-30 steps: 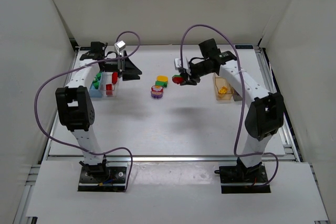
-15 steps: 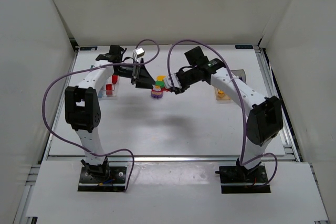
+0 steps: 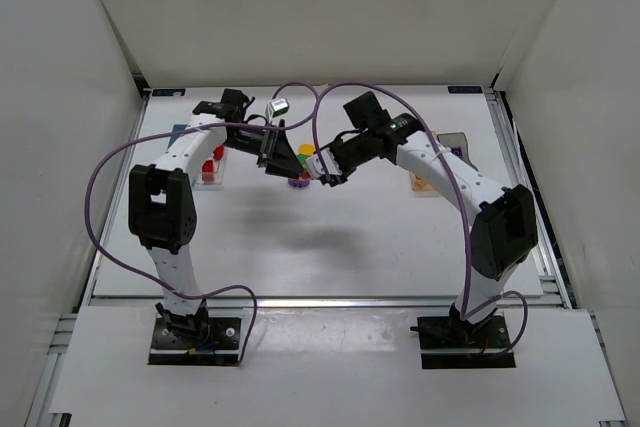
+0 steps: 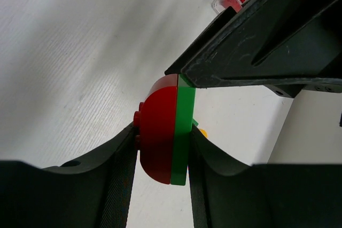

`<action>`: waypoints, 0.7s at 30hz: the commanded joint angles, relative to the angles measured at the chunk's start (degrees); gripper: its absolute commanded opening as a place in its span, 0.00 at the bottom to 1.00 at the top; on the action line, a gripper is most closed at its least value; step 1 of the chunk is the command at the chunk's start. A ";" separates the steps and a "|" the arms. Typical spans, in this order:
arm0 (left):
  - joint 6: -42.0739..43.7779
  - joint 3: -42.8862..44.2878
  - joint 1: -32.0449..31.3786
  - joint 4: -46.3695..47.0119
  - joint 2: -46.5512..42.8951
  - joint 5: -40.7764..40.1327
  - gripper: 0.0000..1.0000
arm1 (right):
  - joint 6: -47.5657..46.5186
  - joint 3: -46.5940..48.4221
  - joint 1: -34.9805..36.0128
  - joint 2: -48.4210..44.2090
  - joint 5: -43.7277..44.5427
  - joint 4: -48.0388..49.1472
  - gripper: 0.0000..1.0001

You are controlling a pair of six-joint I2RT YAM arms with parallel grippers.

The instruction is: Sort the legos into containers by color

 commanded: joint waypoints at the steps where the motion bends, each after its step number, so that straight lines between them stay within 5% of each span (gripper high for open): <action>1: 6.46 2.78 -1.44 -5.14 -2.70 -0.30 0.68 | -1.31 3.86 0.76 -0.03 -2.07 -0.80 0.08; 21: 9.54 4.63 -1.44 -7.42 -2.88 -1.27 0.64 | -2.54 2.10 3.75 -0.03 -0.67 -3.87 0.09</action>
